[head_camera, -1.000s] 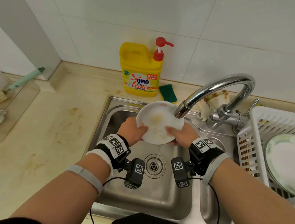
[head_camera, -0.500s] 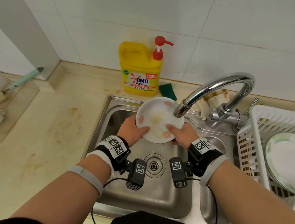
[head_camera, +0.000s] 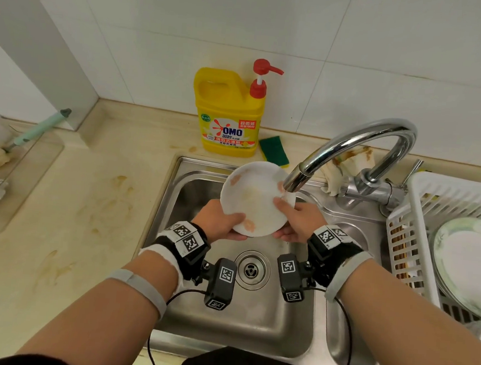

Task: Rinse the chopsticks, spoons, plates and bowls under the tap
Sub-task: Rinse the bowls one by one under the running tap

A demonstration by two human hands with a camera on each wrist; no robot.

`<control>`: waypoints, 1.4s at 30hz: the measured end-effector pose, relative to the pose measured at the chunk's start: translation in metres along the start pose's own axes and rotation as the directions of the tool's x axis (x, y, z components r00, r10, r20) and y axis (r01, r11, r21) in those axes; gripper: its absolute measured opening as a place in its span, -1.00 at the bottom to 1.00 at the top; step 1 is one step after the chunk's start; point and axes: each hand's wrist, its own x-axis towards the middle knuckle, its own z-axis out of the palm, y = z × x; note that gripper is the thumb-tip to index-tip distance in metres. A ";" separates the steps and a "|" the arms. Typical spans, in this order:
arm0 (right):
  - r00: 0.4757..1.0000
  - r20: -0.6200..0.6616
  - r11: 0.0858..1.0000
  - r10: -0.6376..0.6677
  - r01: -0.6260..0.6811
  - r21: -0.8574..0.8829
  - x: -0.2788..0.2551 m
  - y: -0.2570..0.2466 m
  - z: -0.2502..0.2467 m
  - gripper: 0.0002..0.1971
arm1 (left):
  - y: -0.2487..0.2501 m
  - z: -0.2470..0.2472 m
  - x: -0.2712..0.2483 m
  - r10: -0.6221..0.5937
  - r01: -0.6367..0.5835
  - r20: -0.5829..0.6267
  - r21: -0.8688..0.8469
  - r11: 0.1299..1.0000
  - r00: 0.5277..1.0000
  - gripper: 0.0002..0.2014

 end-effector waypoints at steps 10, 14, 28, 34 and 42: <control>0.992 0.072 0.983 -0.099 0.109 -0.147 0.002 0.009 0.003 -0.67 | 0.007 -0.004 0.001 0.073 -0.072 0.001 0.177 0.982 0.997 -0.87; 0.997 0.051 0.993 -0.052 0.057 -0.100 0.002 0.003 0.002 -0.68 | 0.009 -0.005 0.000 0.103 -0.103 0.011 0.245 0.964 0.995 -0.89; 0.995 0.076 0.993 -0.065 0.072 -0.092 -0.005 -0.001 -0.002 -0.72 | 0.008 -0.009 0.010 0.168 -0.135 -0.038 0.437 0.889 0.985 -0.84; 0.999 -0.044 1.000 0.015 -0.016 -0.026 -0.006 -0.014 -0.003 -0.53 | 0.005 -0.009 0.013 0.181 -0.138 -0.041 0.491 0.860 0.983 -0.81; 0.986 -0.015 0.974 -0.167 0.162 -0.159 -0.013 -0.007 -0.003 -0.70 | 0.002 -0.010 0.013 0.267 -0.206 -0.078 0.445 0.871 0.961 -0.85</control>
